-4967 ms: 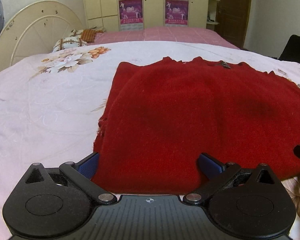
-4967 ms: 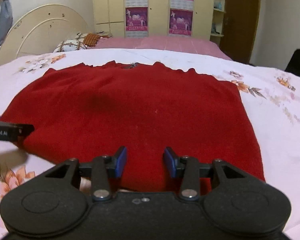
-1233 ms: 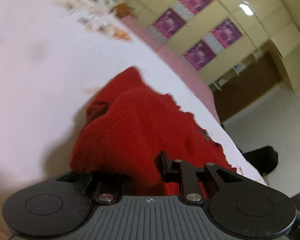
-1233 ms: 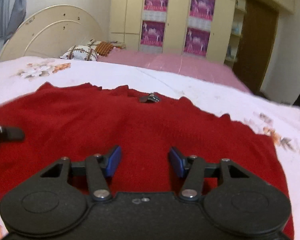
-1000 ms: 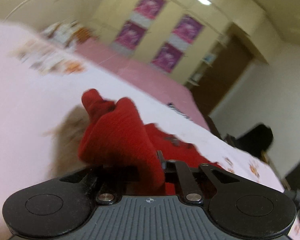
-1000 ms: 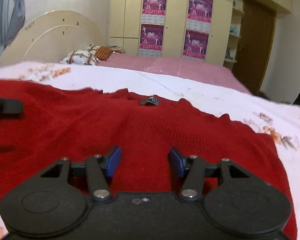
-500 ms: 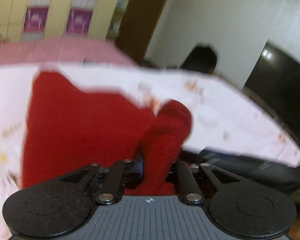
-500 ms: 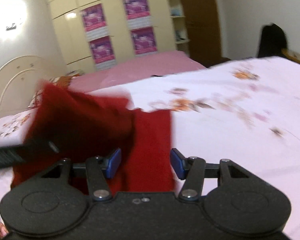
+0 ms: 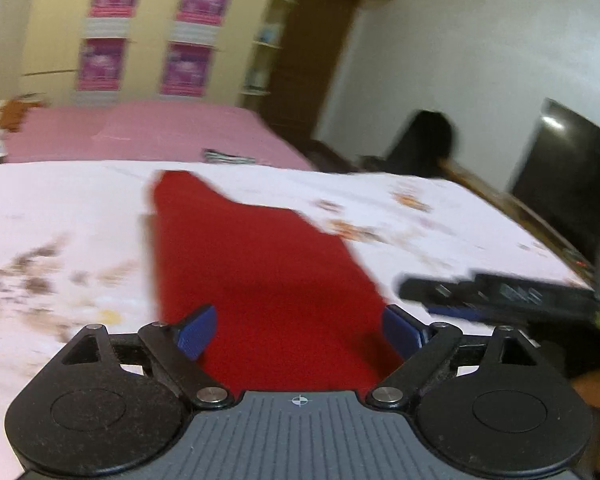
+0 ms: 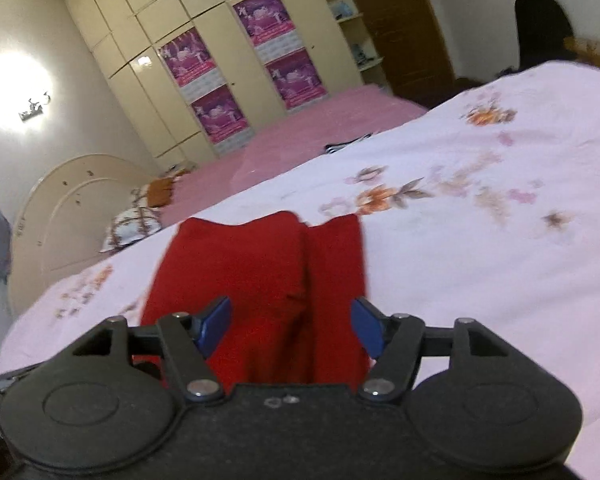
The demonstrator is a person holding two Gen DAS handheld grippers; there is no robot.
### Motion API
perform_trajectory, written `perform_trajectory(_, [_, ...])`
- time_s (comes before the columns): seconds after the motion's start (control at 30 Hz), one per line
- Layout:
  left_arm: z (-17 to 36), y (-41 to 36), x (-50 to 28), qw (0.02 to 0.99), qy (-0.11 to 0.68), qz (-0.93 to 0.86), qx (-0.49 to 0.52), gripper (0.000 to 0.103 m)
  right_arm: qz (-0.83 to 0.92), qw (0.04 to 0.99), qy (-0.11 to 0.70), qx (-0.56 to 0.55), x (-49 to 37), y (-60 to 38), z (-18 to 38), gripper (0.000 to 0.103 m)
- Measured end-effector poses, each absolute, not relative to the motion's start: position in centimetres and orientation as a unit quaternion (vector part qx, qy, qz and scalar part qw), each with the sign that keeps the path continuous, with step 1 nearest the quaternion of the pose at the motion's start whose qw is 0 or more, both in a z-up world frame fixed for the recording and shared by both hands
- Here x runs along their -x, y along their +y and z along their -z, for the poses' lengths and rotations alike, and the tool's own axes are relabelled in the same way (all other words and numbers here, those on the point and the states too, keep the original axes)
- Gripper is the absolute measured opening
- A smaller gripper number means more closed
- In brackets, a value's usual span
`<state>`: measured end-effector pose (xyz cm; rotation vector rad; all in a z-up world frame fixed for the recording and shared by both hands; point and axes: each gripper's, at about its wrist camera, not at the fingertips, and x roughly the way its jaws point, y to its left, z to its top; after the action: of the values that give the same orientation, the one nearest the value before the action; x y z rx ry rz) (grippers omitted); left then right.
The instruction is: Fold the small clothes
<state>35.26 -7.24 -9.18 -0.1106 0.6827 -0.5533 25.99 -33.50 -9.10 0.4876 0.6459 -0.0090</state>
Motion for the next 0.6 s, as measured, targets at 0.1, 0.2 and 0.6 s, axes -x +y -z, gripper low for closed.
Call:
perform_trajectory(0.1, [10.1,-4.9,-37.5,0.911,0.342,0.217,0.079,0.089,-0.014,0.897,0.348,-0.271,-28.2,-33.0,10.8,0.064])
perform_trajectory(0.2, [11.3,-4.2,-38.8,0.913,0.351,0.194,0.075,0.089,-0.012,0.887,0.365,-0.283,-29.9,-32.7,12.2,0.063])
perform_trajectory(0.6, [13.0,-4.8,-41.2,0.914,0.359,0.176,0.077,0.089,-0.031,0.913,0.336,-0.23,-30.8,-30.6,12.4,0.016])
